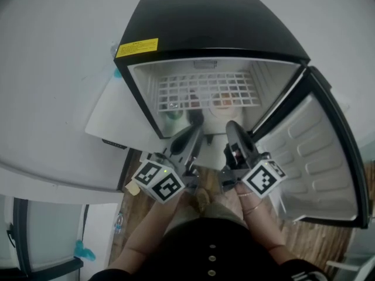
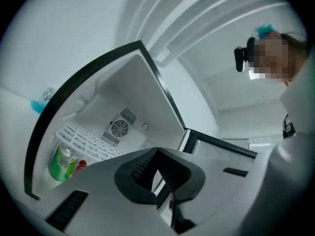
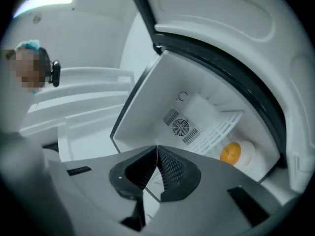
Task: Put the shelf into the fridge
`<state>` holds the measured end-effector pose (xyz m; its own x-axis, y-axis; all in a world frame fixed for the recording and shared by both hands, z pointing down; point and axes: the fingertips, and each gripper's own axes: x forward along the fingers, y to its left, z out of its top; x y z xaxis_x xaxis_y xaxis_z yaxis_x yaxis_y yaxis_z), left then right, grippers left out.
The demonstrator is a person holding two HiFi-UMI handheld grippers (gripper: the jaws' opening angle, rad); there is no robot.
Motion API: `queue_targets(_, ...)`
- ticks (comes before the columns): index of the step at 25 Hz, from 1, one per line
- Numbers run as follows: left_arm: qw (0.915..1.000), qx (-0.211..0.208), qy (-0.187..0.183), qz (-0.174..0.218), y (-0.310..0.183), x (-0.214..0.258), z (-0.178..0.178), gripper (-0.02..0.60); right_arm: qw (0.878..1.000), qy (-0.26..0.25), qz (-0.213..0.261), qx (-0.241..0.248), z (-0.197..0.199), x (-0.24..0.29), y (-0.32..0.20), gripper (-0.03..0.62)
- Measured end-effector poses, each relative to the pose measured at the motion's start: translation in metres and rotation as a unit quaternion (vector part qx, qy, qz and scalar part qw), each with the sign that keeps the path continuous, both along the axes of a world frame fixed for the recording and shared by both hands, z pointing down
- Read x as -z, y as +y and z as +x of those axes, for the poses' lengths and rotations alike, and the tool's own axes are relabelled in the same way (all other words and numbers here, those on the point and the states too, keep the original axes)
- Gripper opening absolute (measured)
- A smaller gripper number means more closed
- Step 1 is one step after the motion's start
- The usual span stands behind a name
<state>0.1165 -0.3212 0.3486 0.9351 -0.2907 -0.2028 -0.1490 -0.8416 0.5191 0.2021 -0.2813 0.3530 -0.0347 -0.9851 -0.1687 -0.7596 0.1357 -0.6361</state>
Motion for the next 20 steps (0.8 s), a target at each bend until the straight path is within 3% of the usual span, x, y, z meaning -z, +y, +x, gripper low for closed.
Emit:
queue_targets(3,0.9963,0.028,-0.050,0.064,0.010,0.001,-0.004,0.008,0.996,0.093,-0.006,0.008,-0.019,0.012,0.008,0.012)
queue_targets(9,0.9740,0.057,-0.157,0.154,0.026,-0.015,-0.006,0.008,0.974,0.224,-0.028,0.020,-0.047,0.006,0.022,0.011)
queue_targets(16,0.9604,0.050,-0.197,0.191,0.043,-0.020,-0.006,0.008,0.951,0.305,-0.037,0.031,-0.070,0.002,0.029,0.011)
queue_targets(20,0.9586,0.047,-0.205,0.192,0.047,-0.021,-0.006,0.008,0.951,0.305,-0.038,0.032,-0.071,0.002,0.030,0.010)
